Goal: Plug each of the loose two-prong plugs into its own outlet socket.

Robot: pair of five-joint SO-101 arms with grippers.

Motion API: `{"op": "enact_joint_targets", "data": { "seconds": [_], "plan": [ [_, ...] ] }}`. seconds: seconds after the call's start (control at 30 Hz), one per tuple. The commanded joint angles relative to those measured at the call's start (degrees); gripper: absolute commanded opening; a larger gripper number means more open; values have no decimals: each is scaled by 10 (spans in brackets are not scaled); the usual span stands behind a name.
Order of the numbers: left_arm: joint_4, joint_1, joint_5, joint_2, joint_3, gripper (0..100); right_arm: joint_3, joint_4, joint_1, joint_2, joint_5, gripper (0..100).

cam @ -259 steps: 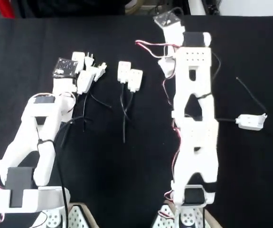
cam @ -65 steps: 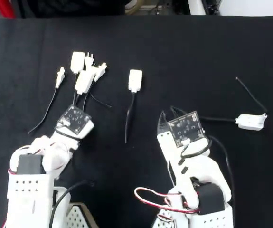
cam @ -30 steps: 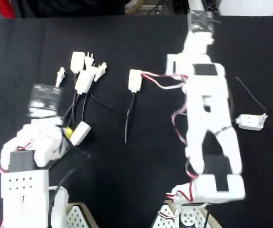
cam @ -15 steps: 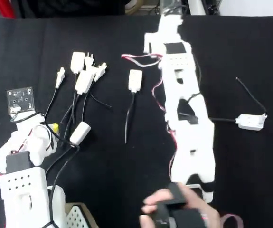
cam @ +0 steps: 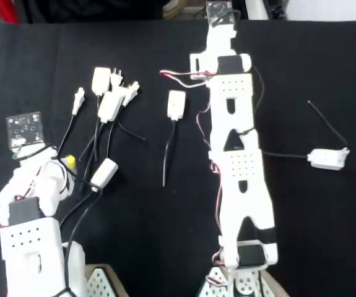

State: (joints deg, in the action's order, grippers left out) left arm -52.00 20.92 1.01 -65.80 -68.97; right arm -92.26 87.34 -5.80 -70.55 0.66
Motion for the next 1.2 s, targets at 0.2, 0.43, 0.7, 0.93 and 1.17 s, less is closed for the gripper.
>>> {"op": "enact_joint_targets", "data": {
  "seconds": [0.2,0.43,0.7,0.93,1.17],
  "plan": [
    [48,-97,-93,118,100,205,18,140,29,161,-53,81],
    [46,-189,-115,450,283,207,282,139,40,313,-91,81],
    [45,-230,-212,607,417,323,545,120,56,541,-120,81],
    [43,-248,-261,623,464,346,787,4,56,728,-119,81],
    [120,-251,-338,724,480,346,1002,-123,59,871,-118,81]
  ]
}}
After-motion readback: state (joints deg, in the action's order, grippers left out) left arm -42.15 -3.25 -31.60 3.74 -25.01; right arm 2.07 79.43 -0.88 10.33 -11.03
